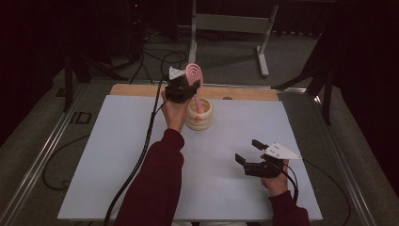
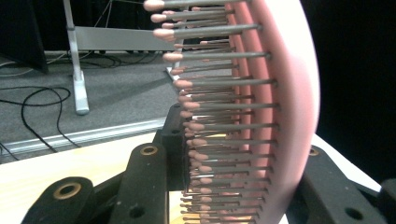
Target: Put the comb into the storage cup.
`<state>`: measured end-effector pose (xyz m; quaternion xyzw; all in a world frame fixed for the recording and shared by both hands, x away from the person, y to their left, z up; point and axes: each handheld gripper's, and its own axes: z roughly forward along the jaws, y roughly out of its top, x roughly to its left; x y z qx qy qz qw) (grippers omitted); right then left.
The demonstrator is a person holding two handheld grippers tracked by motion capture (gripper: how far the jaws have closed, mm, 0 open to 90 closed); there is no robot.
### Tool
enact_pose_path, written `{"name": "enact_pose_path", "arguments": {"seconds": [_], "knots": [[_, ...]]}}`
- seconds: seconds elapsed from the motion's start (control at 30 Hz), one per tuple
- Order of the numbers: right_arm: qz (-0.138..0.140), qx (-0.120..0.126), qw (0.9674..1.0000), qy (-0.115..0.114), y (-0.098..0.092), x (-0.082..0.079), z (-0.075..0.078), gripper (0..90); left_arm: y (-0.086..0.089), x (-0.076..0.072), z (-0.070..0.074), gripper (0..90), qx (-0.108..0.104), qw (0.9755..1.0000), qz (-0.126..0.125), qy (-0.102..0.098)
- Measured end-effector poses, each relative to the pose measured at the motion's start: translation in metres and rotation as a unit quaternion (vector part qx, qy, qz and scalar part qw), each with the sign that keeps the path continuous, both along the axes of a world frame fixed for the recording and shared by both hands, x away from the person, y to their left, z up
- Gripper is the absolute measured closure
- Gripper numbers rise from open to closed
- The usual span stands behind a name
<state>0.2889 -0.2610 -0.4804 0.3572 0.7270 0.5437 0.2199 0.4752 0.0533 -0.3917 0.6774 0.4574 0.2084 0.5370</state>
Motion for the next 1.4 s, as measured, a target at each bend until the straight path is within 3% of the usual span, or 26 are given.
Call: {"name": "enact_pose_path", "arguments": {"seconds": [1.4], "knots": [[-0.001,-0.001,1.0,0.0,0.0,0.0,0.0,9.6,-0.011,0.001,-0.022,64.2,-0.002,0.9998,-0.005,0.021]]}}
